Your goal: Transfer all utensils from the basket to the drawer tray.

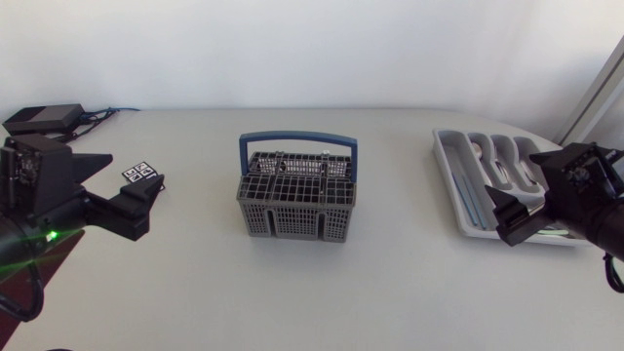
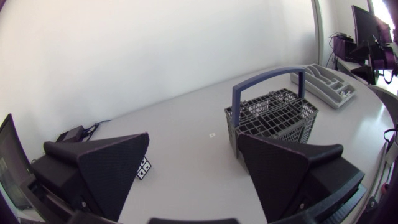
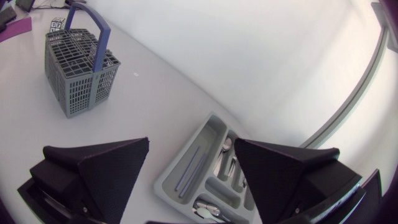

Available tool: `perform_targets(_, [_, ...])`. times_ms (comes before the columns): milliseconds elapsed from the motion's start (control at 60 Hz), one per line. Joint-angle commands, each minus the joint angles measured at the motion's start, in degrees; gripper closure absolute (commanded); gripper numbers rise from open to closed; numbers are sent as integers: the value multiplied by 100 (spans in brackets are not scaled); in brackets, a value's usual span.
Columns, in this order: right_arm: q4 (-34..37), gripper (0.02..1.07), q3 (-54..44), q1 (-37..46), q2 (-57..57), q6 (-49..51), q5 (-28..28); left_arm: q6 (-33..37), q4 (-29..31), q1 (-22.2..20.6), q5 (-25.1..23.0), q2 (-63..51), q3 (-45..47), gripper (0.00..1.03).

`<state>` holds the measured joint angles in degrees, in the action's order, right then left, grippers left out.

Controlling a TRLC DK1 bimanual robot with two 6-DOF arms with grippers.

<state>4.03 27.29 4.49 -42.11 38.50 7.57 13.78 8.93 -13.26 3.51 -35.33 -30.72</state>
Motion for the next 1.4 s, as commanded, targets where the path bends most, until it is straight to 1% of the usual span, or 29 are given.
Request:
perform_targets(0, [-184,7,-285,-484,361,-414,-582,63,-93,157,-8,211,259,4])
perform_targets(33, [-289,7,-365,-695,554,-607,-924,46,-128,236,-8,308,330,4])
perform_targets(67, [-280,7,-409,-810,730,-695,-1021,46,-163,289,-8,387,391,4])
perform_targets(117, [-263,7,-505,-827,915,-1292,-1056,37,-190,350,-8,501,488,4])
perform_targets(183, [-210,7,-576,-827,959,-1574,-1012,-95,-225,447,-8,633,611,4])
perform_targets(283, [-263,7,-760,-801,924,-1547,-1012,-225,-292,549,-39,931,870,4])
perform_targets(450, [-307,7,-1024,-783,1249,-1477,-1074,-454,-412,703,-101,1447,1307,4])
perform_targets(517, [-403,7,-1169,-756,1380,-1475,-1178,-536,-454,758,-123,1632,1464,4])
perform_targets(1150, [-403,7,-2209,-551,3268,-3059,-897,-1378,-893,1325,-351,3533,3072,6])
perform_targets(1383, [-403,7,-2588,-477,3956,-3636,-795,-1378,-893,1326,-351,3533,3072,8])
